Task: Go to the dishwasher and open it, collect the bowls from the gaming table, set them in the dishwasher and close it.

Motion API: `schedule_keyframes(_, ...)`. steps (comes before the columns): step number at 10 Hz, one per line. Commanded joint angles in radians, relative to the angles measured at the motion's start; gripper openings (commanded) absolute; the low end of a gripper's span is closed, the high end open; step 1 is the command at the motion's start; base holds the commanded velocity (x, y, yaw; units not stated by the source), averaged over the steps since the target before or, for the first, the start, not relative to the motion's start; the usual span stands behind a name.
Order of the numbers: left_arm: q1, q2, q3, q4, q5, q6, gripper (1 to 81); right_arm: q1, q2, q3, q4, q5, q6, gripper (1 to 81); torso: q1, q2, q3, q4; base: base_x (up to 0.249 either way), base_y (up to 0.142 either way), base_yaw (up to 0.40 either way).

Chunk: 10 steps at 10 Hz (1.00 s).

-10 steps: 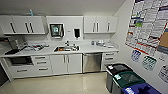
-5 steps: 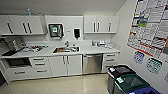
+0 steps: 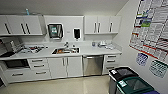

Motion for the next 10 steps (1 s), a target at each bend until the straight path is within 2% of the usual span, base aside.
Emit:
schedule_keyframes(1,-0.058,-0.012,0.014,-0.001,0.041,0.006,81.1,0.047,-0.013,0.011,0.007,-0.047,-0.003,81.1,0.0,0.0,0.0,0.0,0.148,0.0,0.0)
schedule_keyframes(10,-0.058,-0.012,0.014,0.002,0.041,0.006,81.1,0.048,-0.012,0.011,0.007,-0.048,-0.003,81.1,0.001,0.0,-0.001,0.0,0.143,0.0,0.0)
